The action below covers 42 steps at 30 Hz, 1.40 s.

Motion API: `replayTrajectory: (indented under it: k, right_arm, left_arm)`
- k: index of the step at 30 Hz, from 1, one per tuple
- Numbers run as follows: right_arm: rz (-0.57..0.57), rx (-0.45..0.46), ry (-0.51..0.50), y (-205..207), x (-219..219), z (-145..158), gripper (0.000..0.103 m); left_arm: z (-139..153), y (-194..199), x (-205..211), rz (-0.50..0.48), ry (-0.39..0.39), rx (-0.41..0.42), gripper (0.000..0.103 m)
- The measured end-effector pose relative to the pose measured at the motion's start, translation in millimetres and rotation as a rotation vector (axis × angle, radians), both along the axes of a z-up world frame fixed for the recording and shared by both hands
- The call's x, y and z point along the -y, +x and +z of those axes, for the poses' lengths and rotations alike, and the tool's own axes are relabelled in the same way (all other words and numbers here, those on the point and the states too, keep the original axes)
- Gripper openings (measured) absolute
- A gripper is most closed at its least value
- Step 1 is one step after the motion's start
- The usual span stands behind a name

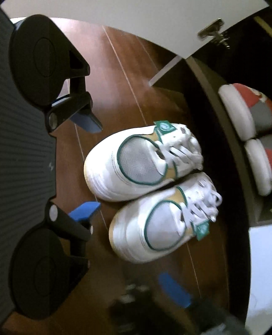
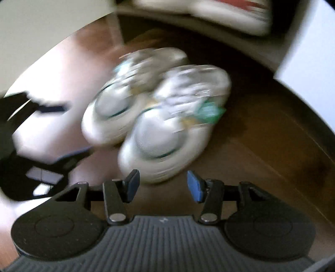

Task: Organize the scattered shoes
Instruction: 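Set the green-trimmed sneakers on the cabinet floor under the red-grey slippers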

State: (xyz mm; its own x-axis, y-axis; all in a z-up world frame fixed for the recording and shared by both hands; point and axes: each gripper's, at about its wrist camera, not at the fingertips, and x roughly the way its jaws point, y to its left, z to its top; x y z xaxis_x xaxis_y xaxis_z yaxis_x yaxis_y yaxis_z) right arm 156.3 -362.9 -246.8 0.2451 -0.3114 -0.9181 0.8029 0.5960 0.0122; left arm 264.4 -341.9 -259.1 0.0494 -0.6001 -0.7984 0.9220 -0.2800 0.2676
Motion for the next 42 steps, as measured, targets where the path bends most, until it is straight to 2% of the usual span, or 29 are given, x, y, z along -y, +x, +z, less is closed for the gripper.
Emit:
replayTrajectory:
  k: [5,7,13,20,25,32,35,38,40,42]
  right_arm:
    - [-0.129,0.002,-0.008,13.3,5.5,-31.3,0.053]
    - [-0.156,0.025,-0.02,10.5,14.1,-29.9,0.052]
    - [-0.218,0.075,-0.071,2.8,38.4,-31.0,0.046]
    - [-0.256,0.1,-0.108,-1.3,99.0,-33.3,0.043]
    - [-0.283,0.111,-0.147,1.0,122.1,-28.2,0.039]
    - [-0.315,0.123,-0.195,5.2,161.1,-30.9,0.035]
    - [-0.306,0.124,-0.201,4.8,164.5,-30.5,0.033]
    - [-0.301,0.134,-0.182,-4.7,150.4,-21.4,0.033]
    - [-0.306,0.132,-0.148,-16.1,130.2,-4.8,0.033]
    - [-0.314,0.114,-0.122,-28.2,107.5,19.6,0.033]
  left_arm:
    - [-17.5,7.8,16.9,-0.027,0.038,-0.023,0.073]
    - [-20.3,9.5,23.5,-0.04,0.048,-0.04,0.072]
    - [-23.0,11.9,55.6,-0.097,0.037,-0.012,0.072]
    - [-26.8,10.0,112.2,-0.159,0.012,0.016,0.072]
    - [-31.7,6.9,153.8,-0.157,-0.021,0.01,0.072]
    - [-38.4,5.1,191.1,-0.117,-0.063,-0.019,0.072]
    - [-38.8,5.6,191.9,-0.063,-0.063,-0.034,0.072]
    - [-28.8,9.3,174.2,0.014,-0.042,-0.039,0.071]
    - [-11.8,12.8,154.3,0.063,0.006,-0.057,0.071]
    - [17.3,12.7,126.2,0.097,0.056,-0.063,0.071]
